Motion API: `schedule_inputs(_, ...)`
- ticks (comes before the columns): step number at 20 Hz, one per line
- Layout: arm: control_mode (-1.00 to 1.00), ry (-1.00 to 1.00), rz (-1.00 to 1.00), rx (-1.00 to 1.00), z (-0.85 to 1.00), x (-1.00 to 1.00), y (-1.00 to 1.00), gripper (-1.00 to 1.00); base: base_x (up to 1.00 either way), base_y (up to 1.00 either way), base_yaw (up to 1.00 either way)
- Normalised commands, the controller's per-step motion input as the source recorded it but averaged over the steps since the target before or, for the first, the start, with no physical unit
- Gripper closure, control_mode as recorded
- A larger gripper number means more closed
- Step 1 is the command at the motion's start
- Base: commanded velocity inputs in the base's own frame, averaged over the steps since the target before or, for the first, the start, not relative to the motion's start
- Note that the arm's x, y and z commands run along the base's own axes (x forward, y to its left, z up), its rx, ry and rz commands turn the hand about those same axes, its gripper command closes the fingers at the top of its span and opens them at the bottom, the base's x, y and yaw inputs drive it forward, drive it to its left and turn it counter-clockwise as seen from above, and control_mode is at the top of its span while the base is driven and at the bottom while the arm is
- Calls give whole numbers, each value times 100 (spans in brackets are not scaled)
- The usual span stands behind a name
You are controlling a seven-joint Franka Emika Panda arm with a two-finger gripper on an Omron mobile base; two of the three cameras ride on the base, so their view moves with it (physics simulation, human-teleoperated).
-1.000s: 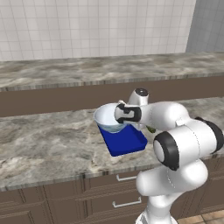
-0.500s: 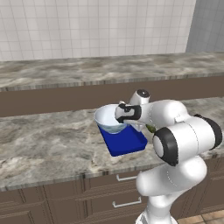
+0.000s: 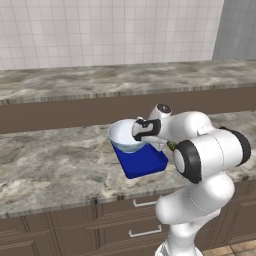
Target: Place the two vegetables and bowl onto the tray for setting up a vegetable dip station.
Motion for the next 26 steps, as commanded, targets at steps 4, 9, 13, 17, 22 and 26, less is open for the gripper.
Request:
schedule_inputs(4, -100, 0, 0, 0, -8, 11, -3, 100, 0, 0, 0)
schedule_inputs(9, -100, 0, 0, 0, -7, 1, -3, 100, 0, 0, 0)
schedule_inputs(13, -100, 0, 0, 0, -6, 0, -5, 100, 0, 0, 0)
schedule_inputs(17, -100, 0, -5, 0, -2, -2, -7, -100, 0, 0, 0)
schedule_inputs(22, -100, 0, -9, 0, 0, 0, -6, -100, 0, 0, 0)
schedule_inputs(26, -100, 0, -9, 0, 0, 0, -5, -100, 0, 0, 0)
